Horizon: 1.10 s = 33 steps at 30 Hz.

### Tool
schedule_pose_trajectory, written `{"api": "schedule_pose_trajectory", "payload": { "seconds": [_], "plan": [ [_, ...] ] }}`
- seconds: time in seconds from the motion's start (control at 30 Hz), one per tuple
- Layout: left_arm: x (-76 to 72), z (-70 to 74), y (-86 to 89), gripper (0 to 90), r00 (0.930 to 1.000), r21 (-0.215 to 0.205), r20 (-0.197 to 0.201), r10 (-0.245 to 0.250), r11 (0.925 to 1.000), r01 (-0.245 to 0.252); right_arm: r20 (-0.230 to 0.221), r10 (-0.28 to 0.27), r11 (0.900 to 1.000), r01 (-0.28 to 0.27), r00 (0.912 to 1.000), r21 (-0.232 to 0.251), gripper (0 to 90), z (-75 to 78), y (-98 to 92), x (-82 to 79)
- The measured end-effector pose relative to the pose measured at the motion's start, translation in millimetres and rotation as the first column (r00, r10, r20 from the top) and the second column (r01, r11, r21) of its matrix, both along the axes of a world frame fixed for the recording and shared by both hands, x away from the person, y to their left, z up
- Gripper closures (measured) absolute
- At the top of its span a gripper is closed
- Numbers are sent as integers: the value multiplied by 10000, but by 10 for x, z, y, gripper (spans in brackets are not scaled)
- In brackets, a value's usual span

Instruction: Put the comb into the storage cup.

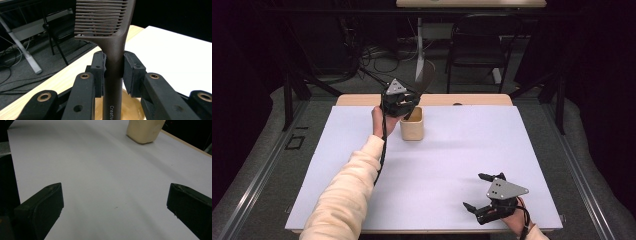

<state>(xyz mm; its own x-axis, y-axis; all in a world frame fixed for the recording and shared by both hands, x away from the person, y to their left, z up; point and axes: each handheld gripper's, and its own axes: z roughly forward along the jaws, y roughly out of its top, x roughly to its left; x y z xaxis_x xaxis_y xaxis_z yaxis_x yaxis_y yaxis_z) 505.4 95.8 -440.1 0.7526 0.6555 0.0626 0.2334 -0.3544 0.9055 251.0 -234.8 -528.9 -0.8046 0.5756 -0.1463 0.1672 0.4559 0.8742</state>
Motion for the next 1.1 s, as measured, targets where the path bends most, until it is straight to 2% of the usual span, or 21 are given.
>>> {"api": "schedule_pose_trajectory", "payload": {
  "seconds": [0.73,1.1],
  "plan": [
    [0,-82,2,722,9996,219,-243,-141,9997,146,-74,-19,10000,19,10000,-28,2,-2,0,-2],
    [-15,-135,38,722,9996,151,-268,-68,9999,72,9,-153,9997,152,9999,207,0,11,-22,-1]
  ]
}}
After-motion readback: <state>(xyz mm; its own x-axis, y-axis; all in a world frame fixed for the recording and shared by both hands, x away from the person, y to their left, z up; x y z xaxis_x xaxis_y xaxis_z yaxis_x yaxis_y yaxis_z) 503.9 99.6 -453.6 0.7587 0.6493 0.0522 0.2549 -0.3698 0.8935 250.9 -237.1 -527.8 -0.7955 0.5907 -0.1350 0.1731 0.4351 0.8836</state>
